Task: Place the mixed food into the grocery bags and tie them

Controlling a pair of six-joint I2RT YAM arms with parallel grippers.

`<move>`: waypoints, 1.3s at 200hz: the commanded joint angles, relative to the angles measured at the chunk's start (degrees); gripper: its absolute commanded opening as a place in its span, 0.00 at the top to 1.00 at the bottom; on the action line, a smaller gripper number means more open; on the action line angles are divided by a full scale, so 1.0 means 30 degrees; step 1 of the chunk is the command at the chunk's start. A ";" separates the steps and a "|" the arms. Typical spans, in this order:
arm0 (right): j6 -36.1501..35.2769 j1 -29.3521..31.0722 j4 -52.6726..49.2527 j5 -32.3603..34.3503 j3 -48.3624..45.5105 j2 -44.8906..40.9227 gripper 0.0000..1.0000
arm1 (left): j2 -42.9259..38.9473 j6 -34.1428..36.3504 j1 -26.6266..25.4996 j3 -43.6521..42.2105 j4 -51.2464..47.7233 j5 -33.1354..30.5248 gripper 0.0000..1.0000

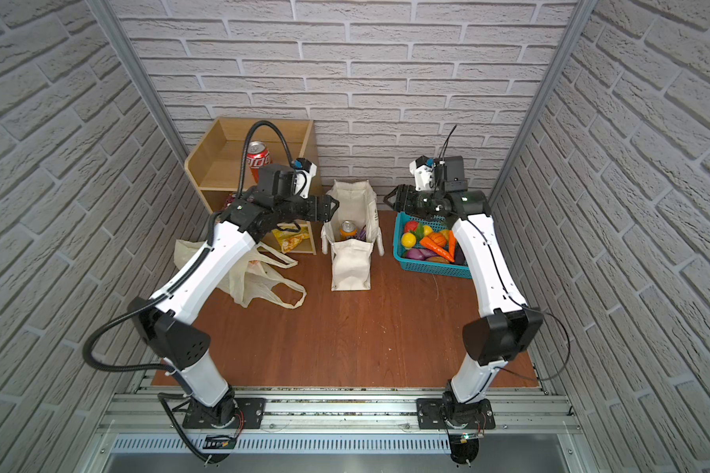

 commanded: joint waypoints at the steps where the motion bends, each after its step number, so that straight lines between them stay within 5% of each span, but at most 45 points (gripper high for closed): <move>1: 0.0695 -0.0046 0.2009 -0.0662 -0.2868 -0.2333 0.36 | -0.2476 -0.0411 -0.0245 -0.2401 0.1128 -0.0493 0.02; 56: 0.2537 0.0412 0.5479 -0.1670 -1.1668 -0.8654 0.37 | -0.8895 -0.1731 -0.0387 -1.1227 0.1272 -0.3472 0.02; 113: 0.3043 0.3022 0.5242 0.0466 -1.8337 -1.3708 0.37 | -1.1389 -0.4281 -0.0314 -1.7743 0.0612 -0.6482 0.02; 153: 0.3376 0.4008 0.5010 0.1292 -2.0149 -1.4705 0.38 | -1.0785 -0.5122 0.1053 -1.8241 -0.0597 -1.0658 0.04; 206: 0.2928 0.4115 0.3799 0.1381 -1.9071 -1.4266 0.38 | -0.8747 -0.4013 0.5178 -1.8474 0.0461 -0.9567 0.04; 260: 0.3103 0.4142 0.3757 0.1380 -1.8804 -1.4353 0.38 | -0.5810 -0.2976 0.6819 -1.7909 0.1983 -0.8893 0.05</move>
